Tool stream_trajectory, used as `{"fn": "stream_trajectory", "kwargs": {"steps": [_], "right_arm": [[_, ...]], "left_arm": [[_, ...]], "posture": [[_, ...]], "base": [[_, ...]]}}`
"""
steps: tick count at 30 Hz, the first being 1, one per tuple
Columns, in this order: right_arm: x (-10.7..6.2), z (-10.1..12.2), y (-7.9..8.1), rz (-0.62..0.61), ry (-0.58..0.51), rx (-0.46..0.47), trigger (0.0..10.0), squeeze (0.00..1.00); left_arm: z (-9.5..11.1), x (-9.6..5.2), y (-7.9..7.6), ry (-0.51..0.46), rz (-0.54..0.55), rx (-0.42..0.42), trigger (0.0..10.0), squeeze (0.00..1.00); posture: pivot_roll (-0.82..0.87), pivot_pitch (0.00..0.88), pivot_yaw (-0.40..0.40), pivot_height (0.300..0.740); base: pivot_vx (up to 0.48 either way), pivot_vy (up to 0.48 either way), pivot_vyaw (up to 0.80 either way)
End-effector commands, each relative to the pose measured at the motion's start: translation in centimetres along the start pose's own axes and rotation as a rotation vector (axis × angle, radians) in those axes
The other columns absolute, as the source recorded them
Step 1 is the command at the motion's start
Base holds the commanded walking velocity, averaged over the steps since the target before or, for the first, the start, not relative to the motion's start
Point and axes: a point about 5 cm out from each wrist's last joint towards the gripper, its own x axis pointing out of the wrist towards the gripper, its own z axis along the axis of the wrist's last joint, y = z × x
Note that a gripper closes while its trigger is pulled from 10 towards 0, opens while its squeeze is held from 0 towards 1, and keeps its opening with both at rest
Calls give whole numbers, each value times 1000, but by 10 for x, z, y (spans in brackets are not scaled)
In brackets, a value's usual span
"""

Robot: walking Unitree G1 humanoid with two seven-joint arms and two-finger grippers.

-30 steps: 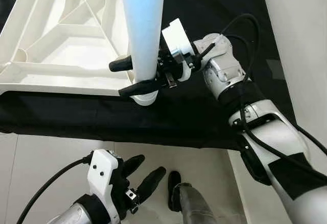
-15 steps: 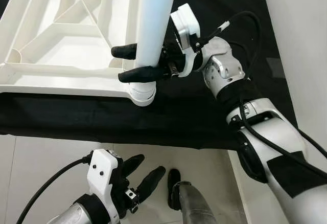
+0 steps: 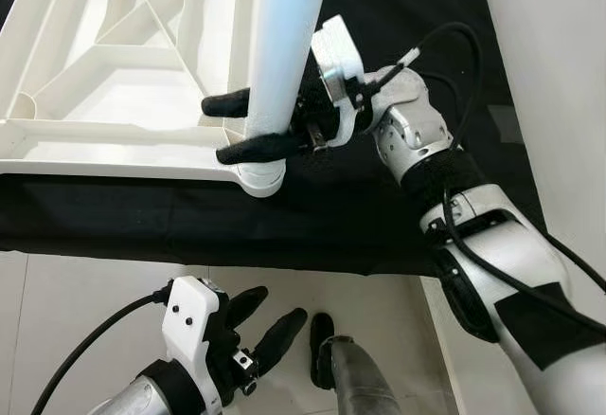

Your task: Building children table

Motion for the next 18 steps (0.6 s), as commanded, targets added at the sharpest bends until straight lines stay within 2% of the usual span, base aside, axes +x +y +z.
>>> {"fn": "stream_trajectory", "kwargs": {"steps": [1, 14, 18], "right_arm": [[-2, -41, 24, 60, 142, 149, 10000, 0], [-1, -31, 15, 44, 86, 184, 10000, 0], [-3, -27, 4, -43, -3, 252, 10000, 0]], "left_arm": [[-5, -2, -2, 20, 2, -25, 10000, 0], [-5, -1, 0, 18, 4, -22, 10000, 0], [-5, 0, 0, 16, 5, -22, 10000, 0]], "posture": [[99, 473, -101, 740], [95, 469, -104, 740], [94, 467, -107, 740]], "base": [[0, 0, 0], [0, 0, 0], [0, 0, 0]]}}
